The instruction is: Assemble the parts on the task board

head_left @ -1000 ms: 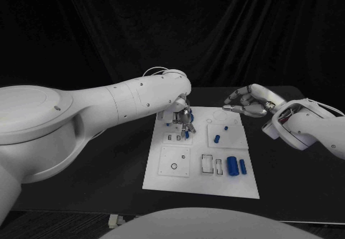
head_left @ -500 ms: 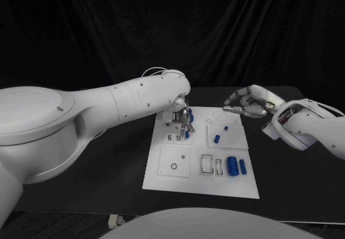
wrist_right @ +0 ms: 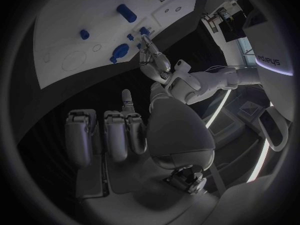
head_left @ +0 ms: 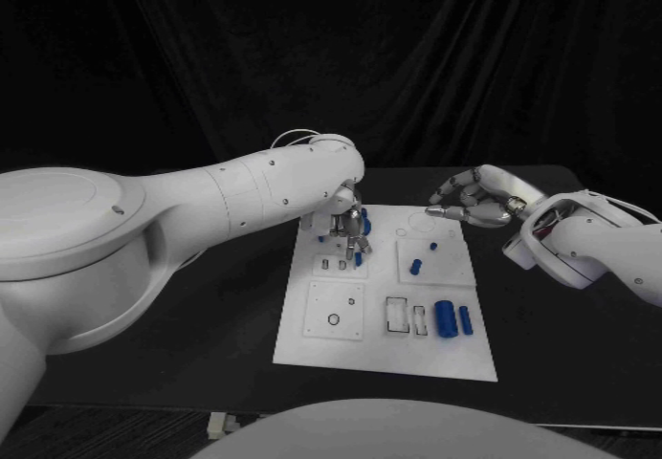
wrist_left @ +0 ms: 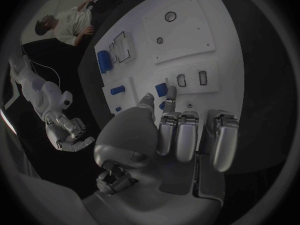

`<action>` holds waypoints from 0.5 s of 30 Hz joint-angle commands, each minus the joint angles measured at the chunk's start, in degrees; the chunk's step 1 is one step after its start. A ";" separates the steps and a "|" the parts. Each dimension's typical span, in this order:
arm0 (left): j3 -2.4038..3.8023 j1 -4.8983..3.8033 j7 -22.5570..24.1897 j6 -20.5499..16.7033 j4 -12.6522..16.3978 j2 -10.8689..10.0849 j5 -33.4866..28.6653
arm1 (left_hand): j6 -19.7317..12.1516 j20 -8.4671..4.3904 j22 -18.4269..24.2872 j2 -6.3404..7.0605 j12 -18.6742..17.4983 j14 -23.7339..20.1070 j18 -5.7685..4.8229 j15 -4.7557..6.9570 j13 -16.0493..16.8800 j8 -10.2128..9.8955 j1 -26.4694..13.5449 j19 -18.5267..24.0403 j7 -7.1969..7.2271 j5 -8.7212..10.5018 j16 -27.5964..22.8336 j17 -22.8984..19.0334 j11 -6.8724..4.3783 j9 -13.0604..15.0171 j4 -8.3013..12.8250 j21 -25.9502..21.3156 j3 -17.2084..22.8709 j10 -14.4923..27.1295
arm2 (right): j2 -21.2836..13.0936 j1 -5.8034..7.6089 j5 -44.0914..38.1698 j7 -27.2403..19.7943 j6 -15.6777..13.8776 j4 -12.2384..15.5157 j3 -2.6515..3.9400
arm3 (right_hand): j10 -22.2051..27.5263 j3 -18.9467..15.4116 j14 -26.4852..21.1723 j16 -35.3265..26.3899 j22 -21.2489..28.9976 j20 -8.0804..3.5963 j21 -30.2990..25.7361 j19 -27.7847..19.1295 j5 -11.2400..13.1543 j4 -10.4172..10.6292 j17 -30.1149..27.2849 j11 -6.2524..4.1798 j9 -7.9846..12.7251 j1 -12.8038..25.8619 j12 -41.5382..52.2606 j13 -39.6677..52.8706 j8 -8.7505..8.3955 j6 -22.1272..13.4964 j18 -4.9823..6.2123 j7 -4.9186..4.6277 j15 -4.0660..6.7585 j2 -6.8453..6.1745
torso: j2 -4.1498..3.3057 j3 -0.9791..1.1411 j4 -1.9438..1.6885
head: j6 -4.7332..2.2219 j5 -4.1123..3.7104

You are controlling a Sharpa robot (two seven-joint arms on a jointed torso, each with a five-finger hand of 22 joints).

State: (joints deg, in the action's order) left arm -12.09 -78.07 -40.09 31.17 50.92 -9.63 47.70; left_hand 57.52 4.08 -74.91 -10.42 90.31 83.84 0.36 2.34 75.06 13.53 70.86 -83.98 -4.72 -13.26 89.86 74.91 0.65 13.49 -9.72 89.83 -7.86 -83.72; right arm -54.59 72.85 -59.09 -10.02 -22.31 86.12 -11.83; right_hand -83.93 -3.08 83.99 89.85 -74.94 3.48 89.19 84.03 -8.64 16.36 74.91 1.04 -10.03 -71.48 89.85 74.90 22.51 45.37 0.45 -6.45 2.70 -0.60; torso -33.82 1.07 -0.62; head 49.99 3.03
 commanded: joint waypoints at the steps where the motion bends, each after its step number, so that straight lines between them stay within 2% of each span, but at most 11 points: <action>1: 0.06 0.22 1.12 0.27 -0.09 0.28 -0.51 | 0.01 -0.28 -15.09 0.06 -0.31 6.16 -0.36 0.26 14.94 -0.17 0.35 -6.02 -0.23 -0.20 0.14 15.09 -0.12 0.08 -0.07 0.17 0.35 -6.28 | -0.02 -0.14 0.01 1.16 0.75 -0.02 0.04 | -6.07 -0.44 6.01 0.15 -14.70 0.48 -0.02 5.47 -0.32 0.03 15.09 0.44 -0.06 -0.27 0.15 15.10 0.24 0.47 -0.18 0.03 -0.47 0.38 | 0.00 0.03 -0.01 | 0.01 0.03; 6: 0.06 0.37 1.37 0.45 -0.21 0.43 -0.51 | 0.23 -0.31 -15.09 0.20 -0.31 6.16 -0.36 0.32 14.94 -0.33 1.31 -6.02 -0.11 -0.63 0.14 15.09 -0.22 0.33 0.93 0.17 1.21 -6.28 | 0.02 -0.15 0.01 1.21 0.82 -0.06 0.04 | -6.07 -0.54 6.01 0.15 -14.65 0.50 -0.16 5.39 -0.28 0.09 15.09 0.48 -0.08 -0.18 0.15 15.10 0.28 0.53 -0.13 0.03 -0.49 0.39 | -0.02 0.02 -0.03 | 0.01 0.03; 15: 0.06 0.61 1.66 0.67 -0.54 0.64 -0.51 | 0.34 -0.33 -15.09 0.26 -0.31 6.16 -0.36 0.34 14.94 -0.46 1.42 -6.02 -0.10 -0.73 0.14 15.09 -0.24 0.48 1.19 0.17 1.57 -6.28 | 0.05 -0.15 0.01 1.33 1.00 -0.10 0.04 | -6.07 -0.60 6.01 0.15 -14.66 0.52 -0.11 5.41 -0.25 0.12 15.09 0.50 -0.10 -0.12 0.15 15.10 0.31 0.58 -0.15 0.02 -0.51 0.40 | 0.01 0.03 0.00 | 0.01 0.02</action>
State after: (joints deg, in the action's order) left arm -12.09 -77.59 -39.60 31.31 50.41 -9.18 47.68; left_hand 57.52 4.08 -74.90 -10.13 90.24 83.84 0.36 2.33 75.11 13.31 71.79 -83.98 -4.72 -13.70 89.86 74.91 0.56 13.92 -8.53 89.83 -6.67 -83.82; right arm -54.54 72.83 -59.09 -9.68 -21.85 86.02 -11.83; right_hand -83.93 -3.31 83.99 89.85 -74.93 3.48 89.19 84.03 -8.64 16.60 74.90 1.04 -10.08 -71.48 89.85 74.90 22.51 45.57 0.44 -6.24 2.70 -0.60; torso -33.83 1.08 -0.63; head 49.99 3.06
